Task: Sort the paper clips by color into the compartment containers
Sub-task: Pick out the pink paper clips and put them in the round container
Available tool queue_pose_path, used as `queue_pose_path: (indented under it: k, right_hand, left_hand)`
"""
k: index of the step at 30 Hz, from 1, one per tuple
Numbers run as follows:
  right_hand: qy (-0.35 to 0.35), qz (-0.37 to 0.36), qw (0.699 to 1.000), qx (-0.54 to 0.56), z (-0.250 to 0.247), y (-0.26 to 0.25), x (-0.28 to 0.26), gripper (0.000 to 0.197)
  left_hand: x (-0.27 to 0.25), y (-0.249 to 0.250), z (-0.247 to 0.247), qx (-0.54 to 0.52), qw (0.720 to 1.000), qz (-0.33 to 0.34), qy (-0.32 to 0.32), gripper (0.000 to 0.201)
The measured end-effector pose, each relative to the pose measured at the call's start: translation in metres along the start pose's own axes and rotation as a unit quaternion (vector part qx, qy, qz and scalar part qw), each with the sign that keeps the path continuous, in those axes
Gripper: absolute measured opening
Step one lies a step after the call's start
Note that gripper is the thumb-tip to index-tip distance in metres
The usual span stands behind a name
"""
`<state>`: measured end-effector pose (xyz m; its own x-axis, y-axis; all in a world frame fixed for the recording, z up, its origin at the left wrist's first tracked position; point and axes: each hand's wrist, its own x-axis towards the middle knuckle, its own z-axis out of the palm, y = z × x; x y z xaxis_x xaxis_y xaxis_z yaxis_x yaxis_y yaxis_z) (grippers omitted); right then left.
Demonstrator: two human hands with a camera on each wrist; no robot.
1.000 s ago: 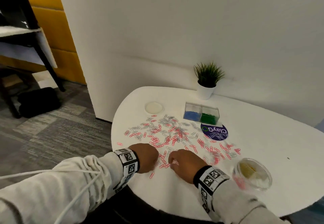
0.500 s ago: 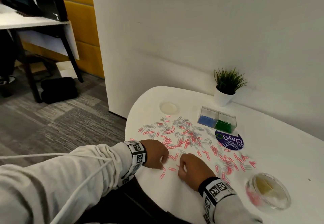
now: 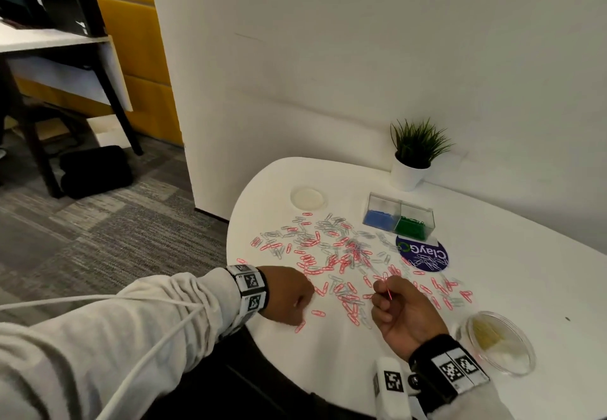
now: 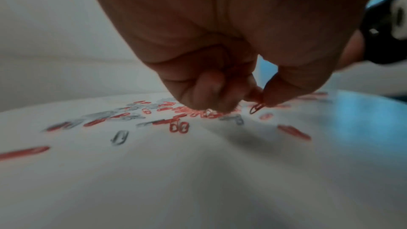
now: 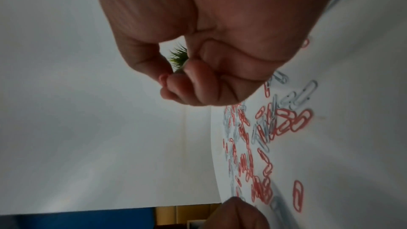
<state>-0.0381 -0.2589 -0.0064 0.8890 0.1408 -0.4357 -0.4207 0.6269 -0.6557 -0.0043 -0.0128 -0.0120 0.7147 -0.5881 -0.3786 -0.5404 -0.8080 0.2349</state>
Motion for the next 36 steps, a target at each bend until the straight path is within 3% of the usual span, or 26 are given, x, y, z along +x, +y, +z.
queue_pose_path:
  k: [3, 6, 9, 11, 12, 14, 15, 16, 18, 19, 20, 22, 26, 29, 31, 34, 36]
  right_hand:
    - [-0.042, 0.015, 0.998, 0.051, -0.003, 0.002, 0.0, 0.024]
    - [-0.074, 0.028, 0.993, 0.087, -0.008, 0.002, 0.004, 0.028]
    - [-0.098, 0.049, 0.989, 0.096, -0.009, 0.0, 0.007, 0.025]
    - [-0.08, 0.056, 0.993, 0.071, -0.005, 0.0, 0.009, 0.025]
    - [-0.057, 0.06, 0.996, 0.037, 0.001, 0.001, 0.009, 0.019]
    - [0.004, 0.045, 0.991, -0.124, 0.015, 0.007, 0.013, 0.009]
    - [0.031, 0.018, 0.962, -0.269, 0.022, 0.011, 0.016, 0.014]
    - [0.037, -0.025, 0.898, -0.438, 0.028, 0.015, 0.019, 0.014]
    - [-0.017, -0.101, 0.698, -0.708, 0.036, 0.026, 0.023, 0.007]
    - [-0.05, -0.111, 0.615, -0.779, 0.038, 0.032, 0.026, 0.009]
    - [-0.074, -0.106, 0.561, -0.818, 0.039, 0.037, 0.027, 0.013]
    - [-0.094, -0.092, 0.509, -0.851, 0.042, 0.044, 0.028, 0.02]
    - [-0.117, -0.09, 0.458, -0.877, 0.048, 0.047, 0.031, 0.023]
    - [-0.118, -0.092, 0.452, -0.879, 0.044, 0.047, 0.03, 0.019]
    - [-0.115, -0.088, 0.469, -0.871, 0.043, 0.039, 0.024, 0.013]
    - [-0.072, -0.097, 0.539, -0.833, 0.036, -0.003, 0.011, 0.01]
    - [-0.026, -0.113, 0.546, -0.83, 0.022, -0.045, -0.001, 0.013]
  left_hand:
    - [-0.006, -0.012, -0.017, -0.198, 0.978, -0.058, 0.037, 0.009]
    - [-0.012, -0.036, -0.031, -0.442, 0.882, -0.126, 0.103, 0.009]
    - [-0.017, -0.062, -0.039, -0.522, 0.806, -0.191, 0.203, 0.013]
    - [-0.017, -0.076, -0.042, -0.55, 0.767, -0.243, 0.224, 0.014]
    - [-0.018, -0.082, -0.042, -0.522, 0.781, -0.267, 0.216, 0.013]
    - [-0.023, -0.092, -0.04, -0.339, 0.882, -0.286, 0.16, 0.01]
    - [-0.026, -0.095, -0.038, -0.234, 0.922, -0.277, 0.134, 0.012]
    - [-0.03, -0.097, -0.035, -0.153, 0.944, -0.271, 0.111, 0.017]
    - [-0.035, -0.102, -0.029, -0.058, 0.962, -0.255, 0.075, 0.022]
    - [-0.037, -0.102, -0.028, -0.039, 0.965, -0.249, 0.067, 0.021]
    - [-0.038, -0.102, -0.027, -0.034, 0.967, -0.244, 0.067, 0.019]
    - [-0.039, -0.099, -0.027, -0.025, 0.969, -0.237, 0.065, 0.016]
    - [-0.035, -0.092, -0.027, 0.018, 0.97, -0.237, 0.051, 0.011]
    - [-0.029, -0.082, -0.026, 0.056, 0.966, -0.248, 0.044, 0.016]
    - [-0.025, -0.077, -0.022, 0.081, 0.962, -0.257, 0.046, 0.022]
    - [-0.021, -0.082, -0.013, 0.079, 0.957, -0.274, 0.046, 0.038]
    - [-0.019, -0.085, -0.011, 0.069, 0.954, -0.286, 0.05, 0.042]
